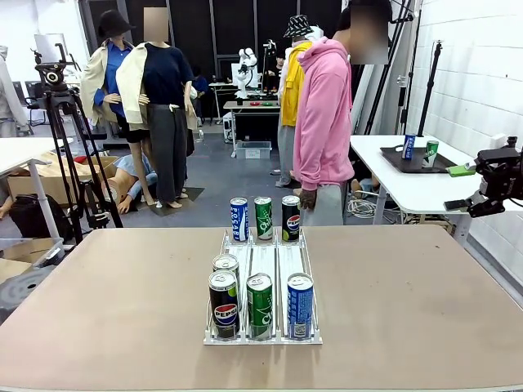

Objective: Retrieve and hand over the desired beverage to the person.
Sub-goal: Place the picked can on the Handle tray extended by the person.

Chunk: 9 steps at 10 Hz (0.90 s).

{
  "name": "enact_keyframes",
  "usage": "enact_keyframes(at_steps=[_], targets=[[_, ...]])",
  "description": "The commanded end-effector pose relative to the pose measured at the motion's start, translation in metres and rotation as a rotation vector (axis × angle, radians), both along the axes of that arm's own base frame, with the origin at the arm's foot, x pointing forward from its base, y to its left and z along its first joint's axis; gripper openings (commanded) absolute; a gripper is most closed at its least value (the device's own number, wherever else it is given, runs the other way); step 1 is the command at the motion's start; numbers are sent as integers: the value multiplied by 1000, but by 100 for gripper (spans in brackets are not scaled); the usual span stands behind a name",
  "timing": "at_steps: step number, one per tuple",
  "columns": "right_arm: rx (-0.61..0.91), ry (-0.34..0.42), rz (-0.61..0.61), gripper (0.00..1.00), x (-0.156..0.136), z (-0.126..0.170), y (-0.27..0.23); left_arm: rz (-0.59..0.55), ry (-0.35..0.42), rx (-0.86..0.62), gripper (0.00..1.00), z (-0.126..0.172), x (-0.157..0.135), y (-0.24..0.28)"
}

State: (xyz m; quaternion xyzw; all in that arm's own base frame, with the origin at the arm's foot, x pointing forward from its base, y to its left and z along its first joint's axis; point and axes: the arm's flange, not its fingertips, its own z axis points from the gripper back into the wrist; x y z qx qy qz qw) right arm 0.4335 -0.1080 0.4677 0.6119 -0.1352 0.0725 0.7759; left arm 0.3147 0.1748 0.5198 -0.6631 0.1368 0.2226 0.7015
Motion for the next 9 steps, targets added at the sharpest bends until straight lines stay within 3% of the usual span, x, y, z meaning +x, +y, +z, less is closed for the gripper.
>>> enact_keyframes(at_steps=[1, 9], targets=[[1, -4, -8, 100, 0, -1, 2, 7, -15, 7, 100, 6, -3, 2], [1, -4, -8, 100, 0, -1, 2, 7, -15, 7, 100, 6, -3, 2]])
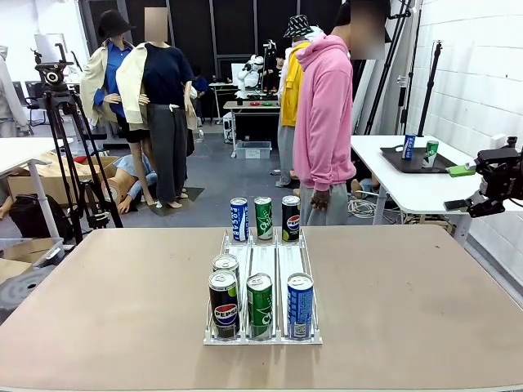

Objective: Retrieve and hand over the desired beverage to the person.
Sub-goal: Place the picked can on the Handle tray extended by the person.

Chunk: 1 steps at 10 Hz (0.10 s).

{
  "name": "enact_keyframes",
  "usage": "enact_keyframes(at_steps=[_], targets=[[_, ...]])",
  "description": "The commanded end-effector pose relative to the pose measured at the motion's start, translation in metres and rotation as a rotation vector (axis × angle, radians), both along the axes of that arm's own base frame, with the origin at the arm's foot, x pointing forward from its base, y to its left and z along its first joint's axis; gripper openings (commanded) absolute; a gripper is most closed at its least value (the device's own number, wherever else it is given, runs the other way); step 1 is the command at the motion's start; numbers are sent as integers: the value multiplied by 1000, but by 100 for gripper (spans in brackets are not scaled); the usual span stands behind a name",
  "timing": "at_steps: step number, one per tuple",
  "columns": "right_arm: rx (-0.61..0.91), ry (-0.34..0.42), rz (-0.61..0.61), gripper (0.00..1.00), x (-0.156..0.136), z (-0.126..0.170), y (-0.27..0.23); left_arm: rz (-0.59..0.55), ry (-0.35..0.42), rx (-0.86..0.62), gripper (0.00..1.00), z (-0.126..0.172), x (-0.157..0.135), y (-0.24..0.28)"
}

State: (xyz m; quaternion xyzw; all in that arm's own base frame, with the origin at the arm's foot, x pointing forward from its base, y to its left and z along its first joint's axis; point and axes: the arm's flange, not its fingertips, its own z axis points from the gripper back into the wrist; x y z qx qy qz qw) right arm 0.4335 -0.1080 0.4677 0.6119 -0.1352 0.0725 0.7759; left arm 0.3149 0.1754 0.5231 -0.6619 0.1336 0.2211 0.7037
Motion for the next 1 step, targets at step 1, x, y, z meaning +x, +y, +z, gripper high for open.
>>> enact_keyframes(at_steps=[1], targets=[[1, -4, -8, 100, 0, -1, 2, 6, -8, 1, 100, 3, -3, 2]])
